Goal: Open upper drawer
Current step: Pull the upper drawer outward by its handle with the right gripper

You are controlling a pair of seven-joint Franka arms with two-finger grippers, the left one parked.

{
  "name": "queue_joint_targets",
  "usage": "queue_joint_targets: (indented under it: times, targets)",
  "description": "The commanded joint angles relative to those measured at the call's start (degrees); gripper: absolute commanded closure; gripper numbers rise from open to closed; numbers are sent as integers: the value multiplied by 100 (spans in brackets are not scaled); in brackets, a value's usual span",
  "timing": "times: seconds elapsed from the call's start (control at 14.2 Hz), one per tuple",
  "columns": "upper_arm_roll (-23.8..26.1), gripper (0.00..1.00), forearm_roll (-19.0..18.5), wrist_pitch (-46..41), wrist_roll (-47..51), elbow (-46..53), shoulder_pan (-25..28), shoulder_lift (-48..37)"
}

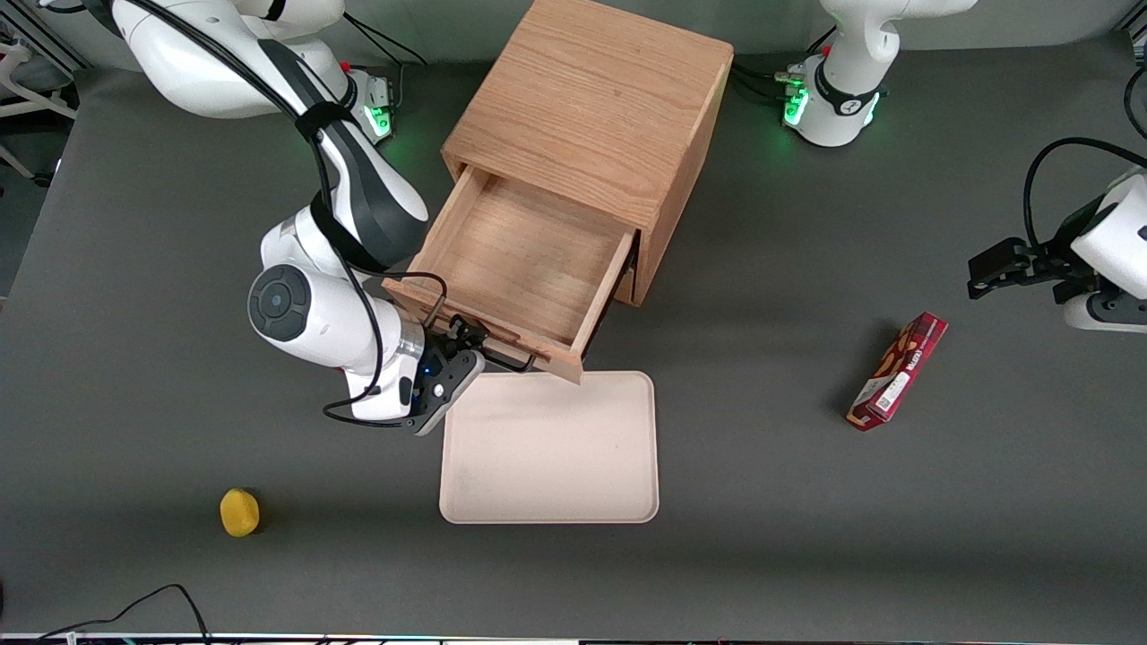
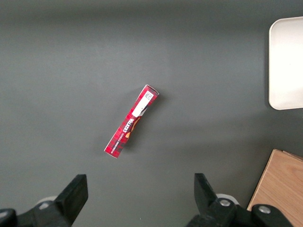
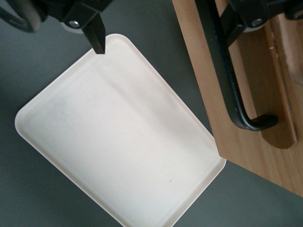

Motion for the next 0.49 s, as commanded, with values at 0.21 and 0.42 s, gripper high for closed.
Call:
queue_joint_targets:
  times: [0.21, 0.42]
  targets:
    - [-31, 0, -226, -53, -173, 540, -63, 340]
    - [-40, 0, -252, -247, -261, 743, -89, 437]
